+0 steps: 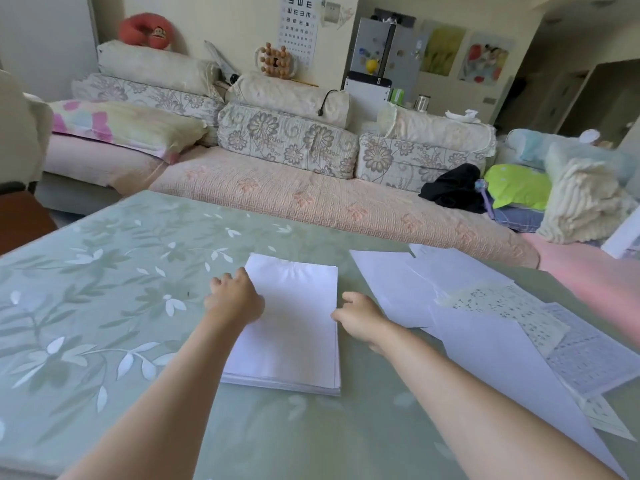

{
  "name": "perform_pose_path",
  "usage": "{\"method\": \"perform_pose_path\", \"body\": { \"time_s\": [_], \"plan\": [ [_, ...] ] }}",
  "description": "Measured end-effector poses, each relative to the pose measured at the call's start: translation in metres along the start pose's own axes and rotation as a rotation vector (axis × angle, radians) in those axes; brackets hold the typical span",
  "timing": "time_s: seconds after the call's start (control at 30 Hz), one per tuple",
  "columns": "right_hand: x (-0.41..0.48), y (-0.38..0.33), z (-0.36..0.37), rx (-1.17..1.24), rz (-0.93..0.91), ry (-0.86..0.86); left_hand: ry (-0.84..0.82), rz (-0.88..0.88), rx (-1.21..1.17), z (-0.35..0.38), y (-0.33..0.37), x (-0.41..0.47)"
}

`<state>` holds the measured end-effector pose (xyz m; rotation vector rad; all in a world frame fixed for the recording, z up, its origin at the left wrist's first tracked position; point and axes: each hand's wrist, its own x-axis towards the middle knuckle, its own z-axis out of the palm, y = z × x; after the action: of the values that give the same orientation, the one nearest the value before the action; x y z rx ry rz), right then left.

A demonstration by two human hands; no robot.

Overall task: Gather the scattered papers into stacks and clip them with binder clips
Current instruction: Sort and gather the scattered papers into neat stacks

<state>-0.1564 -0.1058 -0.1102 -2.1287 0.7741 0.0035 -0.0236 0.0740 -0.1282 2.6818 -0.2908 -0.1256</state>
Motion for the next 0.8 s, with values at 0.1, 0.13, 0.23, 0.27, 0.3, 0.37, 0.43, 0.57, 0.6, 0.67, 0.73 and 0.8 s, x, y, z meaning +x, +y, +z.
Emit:
{"method": "perform_pose_path", "body": {
  "time_s": [0.1, 0.13, 0.23, 0.27, 0.3, 0.37, 0.43, 0.57, 0.6, 0.67, 0.73, 0.8],
  "plan": [
    [-0.011, 0.016, -0.033, -0.110, -0.100, 0.111, 0.054, 0.152, -0.250, 0.000, 0.028, -0.011],
    [-0.014, 0.024, -0.046, -0.140, -0.121, 0.144, 0.046, 0.204, -0.373, 0.002, 0.040, -0.016],
    [-0.020, 0.054, -0.088, -0.162, -0.125, 0.203, -0.009, 0.382, -0.505, 0.011, 0.084, -0.042],
    [-0.022, 0.066, -0.102, -0.153, -0.107, 0.226, -0.045, 0.429, -0.502, 0.016, 0.099, -0.051],
    [-0.022, 0.079, -0.117, -0.140, -0.078, 0.253, -0.087, 0.467, -0.502, 0.023, 0.116, -0.060],
    [-0.024, 0.109, -0.143, -0.159, 0.024, 0.332, -0.180, 0.514, -0.484, 0.041, 0.148, -0.074],
    [-0.024, 0.140, -0.168, -0.299, 0.151, 0.423, -0.283, 0.535, -0.448, 0.063, 0.180, -0.083],
    [-0.024, 0.185, -0.209, -0.421, 0.380, 0.467, -0.379, 0.571, -0.250, 0.109, 0.245, -0.092],
    [-0.023, 0.194, -0.217, -0.400, 0.423, 0.475, -0.381, 0.562, -0.191, 0.118, 0.260, -0.093],
    [-0.022, 0.207, -0.231, -0.391, 0.507, 0.428, -0.371, 0.543, -0.069, 0.134, 0.287, -0.096],
    [-0.022, 0.215, -0.238, -0.426, 0.572, 0.341, -0.362, 0.530, 0.061, 0.146, 0.306, -0.096],
    [-0.020, 0.222, -0.239, -0.400, 0.577, 0.321, -0.345, 0.540, 0.183, 0.155, 0.315, -0.093]
  ]
}}
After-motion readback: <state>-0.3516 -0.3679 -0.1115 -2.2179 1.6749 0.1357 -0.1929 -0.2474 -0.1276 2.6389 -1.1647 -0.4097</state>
